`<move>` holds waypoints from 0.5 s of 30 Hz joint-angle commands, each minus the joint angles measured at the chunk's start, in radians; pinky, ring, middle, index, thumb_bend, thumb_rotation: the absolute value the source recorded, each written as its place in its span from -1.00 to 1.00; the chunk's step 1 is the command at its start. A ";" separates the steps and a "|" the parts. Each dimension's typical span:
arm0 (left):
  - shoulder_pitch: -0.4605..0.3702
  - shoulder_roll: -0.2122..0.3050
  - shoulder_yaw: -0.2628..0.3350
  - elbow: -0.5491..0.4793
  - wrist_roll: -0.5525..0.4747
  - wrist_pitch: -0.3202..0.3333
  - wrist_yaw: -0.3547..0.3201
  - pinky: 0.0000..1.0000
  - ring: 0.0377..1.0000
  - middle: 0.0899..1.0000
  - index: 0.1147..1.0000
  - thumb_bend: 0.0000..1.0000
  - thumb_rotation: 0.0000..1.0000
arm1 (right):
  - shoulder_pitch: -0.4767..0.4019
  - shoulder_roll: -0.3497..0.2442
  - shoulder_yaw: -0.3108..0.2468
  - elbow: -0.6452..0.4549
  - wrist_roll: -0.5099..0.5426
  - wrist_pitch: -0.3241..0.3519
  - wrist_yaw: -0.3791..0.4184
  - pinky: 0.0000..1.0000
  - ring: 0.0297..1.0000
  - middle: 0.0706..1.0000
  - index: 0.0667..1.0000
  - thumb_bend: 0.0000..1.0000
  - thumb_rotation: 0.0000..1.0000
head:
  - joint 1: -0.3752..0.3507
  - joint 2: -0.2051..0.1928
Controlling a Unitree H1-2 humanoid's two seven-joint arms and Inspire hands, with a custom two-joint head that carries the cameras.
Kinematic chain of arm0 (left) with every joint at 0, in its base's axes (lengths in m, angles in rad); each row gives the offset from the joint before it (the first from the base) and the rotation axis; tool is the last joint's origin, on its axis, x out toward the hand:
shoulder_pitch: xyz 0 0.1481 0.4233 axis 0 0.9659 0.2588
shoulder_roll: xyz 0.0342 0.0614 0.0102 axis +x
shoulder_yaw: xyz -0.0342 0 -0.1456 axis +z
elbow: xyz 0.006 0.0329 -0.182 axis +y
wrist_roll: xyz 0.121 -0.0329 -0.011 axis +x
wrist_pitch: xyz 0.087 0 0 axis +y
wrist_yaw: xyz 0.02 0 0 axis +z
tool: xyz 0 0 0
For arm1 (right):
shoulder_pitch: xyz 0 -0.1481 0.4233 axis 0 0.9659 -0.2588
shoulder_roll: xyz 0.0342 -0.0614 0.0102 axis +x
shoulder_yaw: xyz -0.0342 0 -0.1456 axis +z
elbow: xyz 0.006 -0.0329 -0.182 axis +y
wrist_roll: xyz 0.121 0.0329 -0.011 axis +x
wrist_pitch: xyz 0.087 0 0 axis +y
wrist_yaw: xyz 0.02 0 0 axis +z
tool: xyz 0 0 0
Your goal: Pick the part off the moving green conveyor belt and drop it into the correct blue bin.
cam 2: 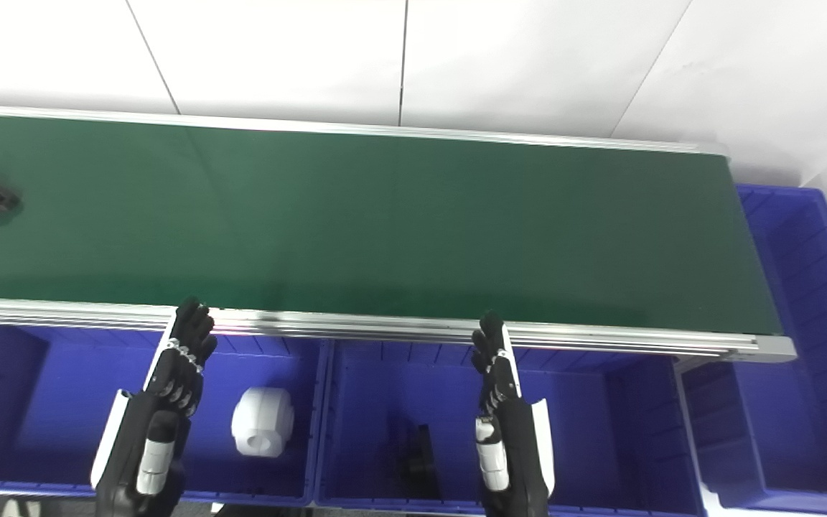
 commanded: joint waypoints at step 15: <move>-0.003 0.013 -0.001 -0.012 -0.005 -0.042 0.007 1.00 1.00 1.00 1.00 0.56 0.87 | -0.001 0.013 0.004 -0.017 -0.019 -0.022 0.004 0.96 0.95 0.98 0.98 0.86 1.00 | -0.002 -0.003</move>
